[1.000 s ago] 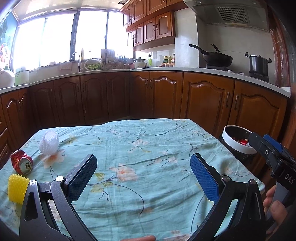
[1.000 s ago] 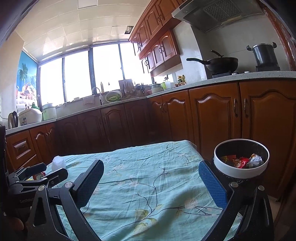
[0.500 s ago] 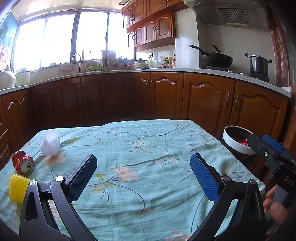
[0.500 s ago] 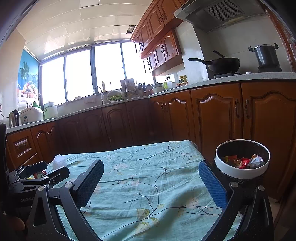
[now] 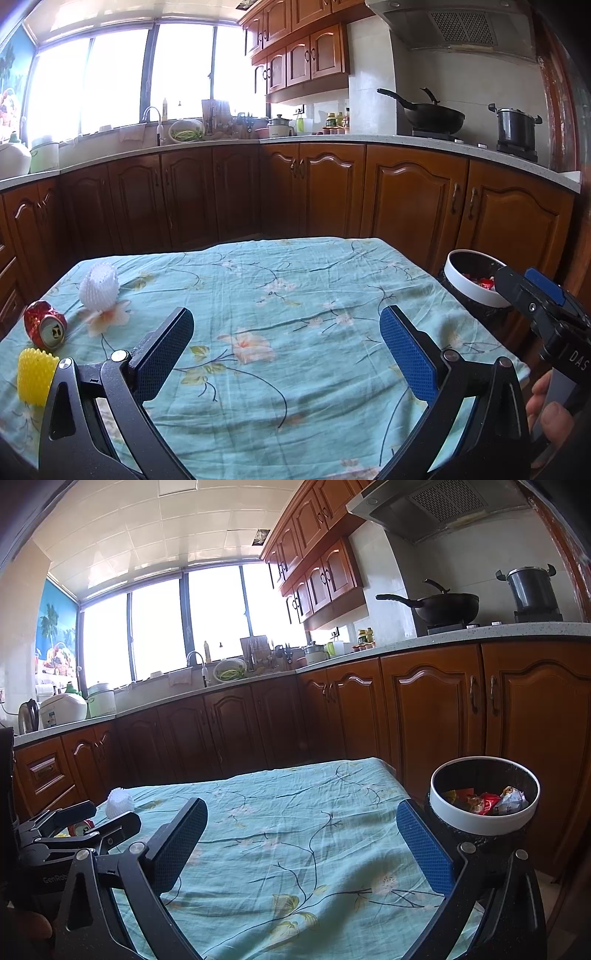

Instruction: Collect trash

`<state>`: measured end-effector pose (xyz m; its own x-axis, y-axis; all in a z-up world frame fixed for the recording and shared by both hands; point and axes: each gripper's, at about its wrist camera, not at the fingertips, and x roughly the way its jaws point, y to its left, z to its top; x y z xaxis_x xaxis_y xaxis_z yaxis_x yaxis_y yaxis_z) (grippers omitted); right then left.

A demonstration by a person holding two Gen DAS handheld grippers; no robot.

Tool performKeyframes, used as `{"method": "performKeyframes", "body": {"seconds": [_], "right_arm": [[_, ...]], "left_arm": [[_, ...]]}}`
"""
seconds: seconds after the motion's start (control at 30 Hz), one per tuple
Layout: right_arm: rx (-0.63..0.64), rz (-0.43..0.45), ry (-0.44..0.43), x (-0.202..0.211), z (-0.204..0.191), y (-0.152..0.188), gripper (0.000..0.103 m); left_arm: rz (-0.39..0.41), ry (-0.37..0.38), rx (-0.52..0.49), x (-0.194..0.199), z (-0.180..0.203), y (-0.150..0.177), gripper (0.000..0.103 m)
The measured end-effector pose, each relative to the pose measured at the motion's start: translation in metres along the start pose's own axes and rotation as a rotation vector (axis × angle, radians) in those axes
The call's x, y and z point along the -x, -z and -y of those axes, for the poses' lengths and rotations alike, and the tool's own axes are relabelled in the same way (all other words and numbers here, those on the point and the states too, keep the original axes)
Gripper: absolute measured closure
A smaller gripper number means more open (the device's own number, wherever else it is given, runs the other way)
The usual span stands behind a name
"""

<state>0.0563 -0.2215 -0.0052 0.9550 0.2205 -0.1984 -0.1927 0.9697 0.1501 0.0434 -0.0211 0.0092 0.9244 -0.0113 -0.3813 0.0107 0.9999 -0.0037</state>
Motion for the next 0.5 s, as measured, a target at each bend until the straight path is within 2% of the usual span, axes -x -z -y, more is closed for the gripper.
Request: {"method": "performKeyframes", "body": {"seconds": [0.5], "right_arm": [[0.004, -0.019, -0.008, -0.0012, 0.0022, 0.0017, 0.0]], "left_arm": [[-0.01, -0.005, 0.001, -0.0029, 0.0017, 0.002, 0.0]]}}
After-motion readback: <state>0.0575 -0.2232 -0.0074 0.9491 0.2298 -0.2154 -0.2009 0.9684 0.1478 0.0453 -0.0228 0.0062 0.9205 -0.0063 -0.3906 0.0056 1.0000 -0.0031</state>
